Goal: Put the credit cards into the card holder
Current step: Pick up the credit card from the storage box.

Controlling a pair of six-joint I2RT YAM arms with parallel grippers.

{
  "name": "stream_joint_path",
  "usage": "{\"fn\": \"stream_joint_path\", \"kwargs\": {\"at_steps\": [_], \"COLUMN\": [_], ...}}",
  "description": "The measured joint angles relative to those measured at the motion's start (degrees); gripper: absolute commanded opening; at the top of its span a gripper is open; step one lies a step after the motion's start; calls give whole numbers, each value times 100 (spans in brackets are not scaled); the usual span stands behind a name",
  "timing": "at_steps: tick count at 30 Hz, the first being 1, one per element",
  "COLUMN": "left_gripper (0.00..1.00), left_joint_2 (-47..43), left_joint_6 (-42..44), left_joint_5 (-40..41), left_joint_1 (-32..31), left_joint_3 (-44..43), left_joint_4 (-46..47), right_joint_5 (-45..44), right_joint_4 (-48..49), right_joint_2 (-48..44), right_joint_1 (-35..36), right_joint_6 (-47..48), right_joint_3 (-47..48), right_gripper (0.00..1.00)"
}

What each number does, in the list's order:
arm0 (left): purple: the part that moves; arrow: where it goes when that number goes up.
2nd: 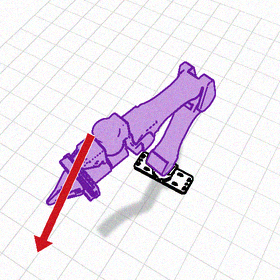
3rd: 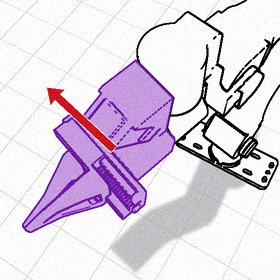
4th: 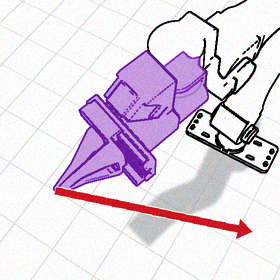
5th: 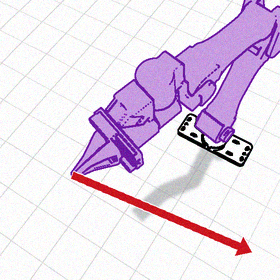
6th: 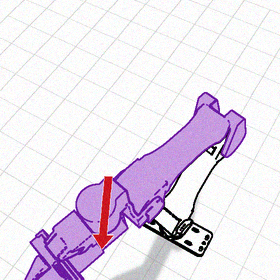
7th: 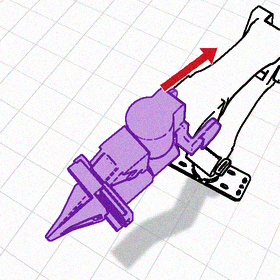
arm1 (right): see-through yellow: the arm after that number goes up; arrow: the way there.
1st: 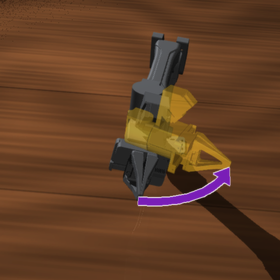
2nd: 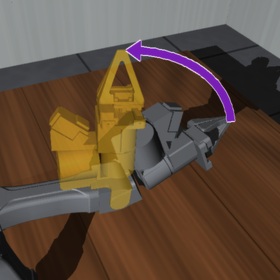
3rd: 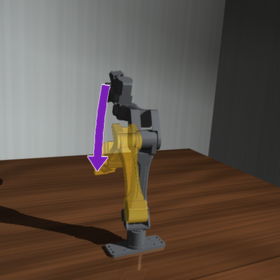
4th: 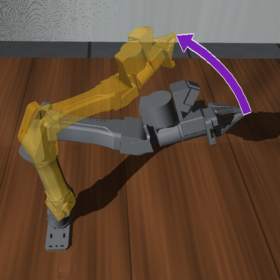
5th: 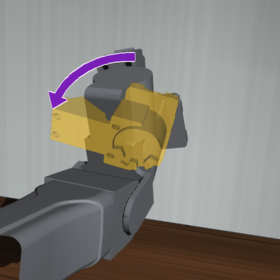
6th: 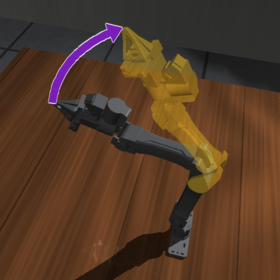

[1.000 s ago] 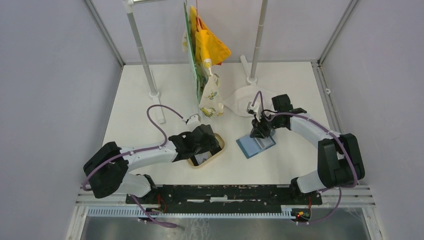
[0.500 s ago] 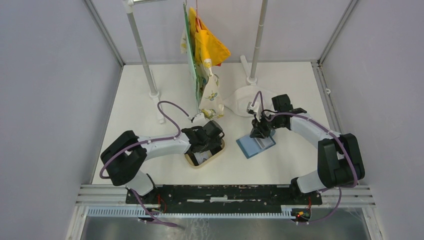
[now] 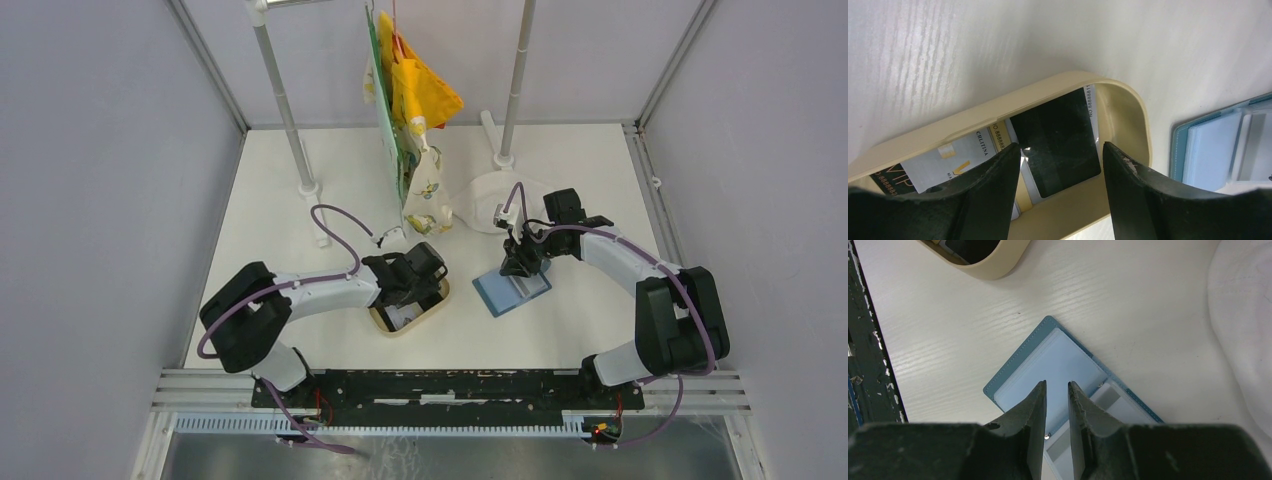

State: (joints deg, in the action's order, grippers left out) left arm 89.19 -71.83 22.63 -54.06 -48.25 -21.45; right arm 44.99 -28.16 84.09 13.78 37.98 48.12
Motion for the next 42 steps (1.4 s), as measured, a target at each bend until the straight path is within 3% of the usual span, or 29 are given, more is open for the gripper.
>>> {"fn": "stream_joint_path", "kwargs": {"at_steps": [13,24,35,42], "left_gripper": [67,64,65,67], "left_joint_2": [144,236,-529,-573], "left_joint_6": [-15,-2,125,216], "left_joint_5": [74,20,-197,-173], "left_joint_1": [0,9,103,127], "left_joint_3": [-203,-254,450,339], "left_joint_4": [-328,-59,756,323], "right_joint_5": [2,4,83,192], "right_joint_4": [-17,-17,-20,-17], "right_joint_2": [0,0,0,-9], "right_joint_1": [0,-2,0,22], "right_joint_6": [2,4,4,4], "right_joint_3": [2,2,2,2], "right_gripper": [28,29,29,29]}}
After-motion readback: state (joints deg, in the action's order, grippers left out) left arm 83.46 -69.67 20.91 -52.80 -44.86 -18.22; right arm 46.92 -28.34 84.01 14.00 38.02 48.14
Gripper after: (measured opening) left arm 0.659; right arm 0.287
